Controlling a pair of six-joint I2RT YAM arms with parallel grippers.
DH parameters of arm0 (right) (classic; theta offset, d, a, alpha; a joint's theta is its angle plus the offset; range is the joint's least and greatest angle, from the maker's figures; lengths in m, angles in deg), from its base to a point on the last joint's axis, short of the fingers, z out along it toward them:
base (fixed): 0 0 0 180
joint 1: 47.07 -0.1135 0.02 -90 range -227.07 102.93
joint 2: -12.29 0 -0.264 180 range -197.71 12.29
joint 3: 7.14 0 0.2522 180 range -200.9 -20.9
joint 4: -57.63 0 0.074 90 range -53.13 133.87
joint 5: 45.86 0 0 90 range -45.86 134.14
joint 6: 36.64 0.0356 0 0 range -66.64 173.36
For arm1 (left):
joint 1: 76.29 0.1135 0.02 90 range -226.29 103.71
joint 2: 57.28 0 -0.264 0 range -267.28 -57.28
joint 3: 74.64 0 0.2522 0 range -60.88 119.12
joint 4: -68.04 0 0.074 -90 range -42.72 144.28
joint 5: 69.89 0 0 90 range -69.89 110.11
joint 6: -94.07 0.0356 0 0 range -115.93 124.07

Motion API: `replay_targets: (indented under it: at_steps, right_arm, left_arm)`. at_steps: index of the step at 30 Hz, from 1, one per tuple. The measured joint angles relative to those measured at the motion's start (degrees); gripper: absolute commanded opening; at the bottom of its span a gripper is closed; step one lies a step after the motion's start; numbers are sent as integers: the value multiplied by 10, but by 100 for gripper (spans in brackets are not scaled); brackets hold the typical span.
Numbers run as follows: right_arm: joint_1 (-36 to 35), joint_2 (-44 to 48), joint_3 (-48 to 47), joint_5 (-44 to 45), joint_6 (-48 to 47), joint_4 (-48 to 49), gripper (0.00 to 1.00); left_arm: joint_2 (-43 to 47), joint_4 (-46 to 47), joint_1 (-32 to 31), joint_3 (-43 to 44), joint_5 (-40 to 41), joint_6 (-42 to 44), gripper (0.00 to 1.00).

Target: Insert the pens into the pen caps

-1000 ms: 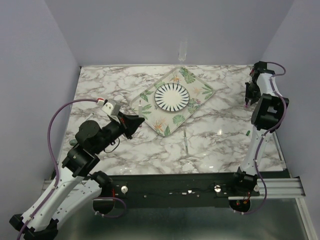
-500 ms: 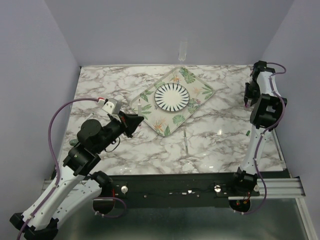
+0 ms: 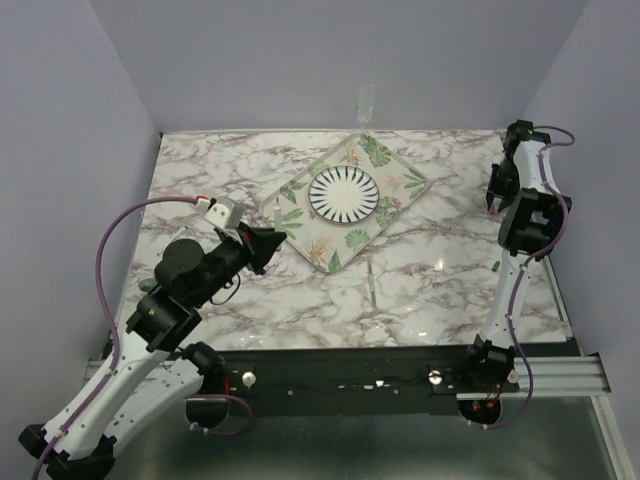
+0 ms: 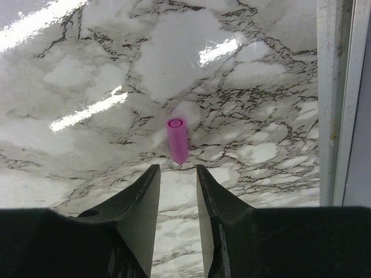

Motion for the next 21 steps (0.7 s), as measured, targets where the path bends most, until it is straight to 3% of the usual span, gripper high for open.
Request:
replay_targets:
  at_steps: [15, 21]
  right_arm:
    - [0, -2, -14, 16, 59, 0, 36]
    - [0, -2, -13, 23, 84, -1, 40]
  left_arm:
    - [8, -6, -9, 0, 24, 7, 0]
    - [19, -6, -16, 0, 43, 14, 0]
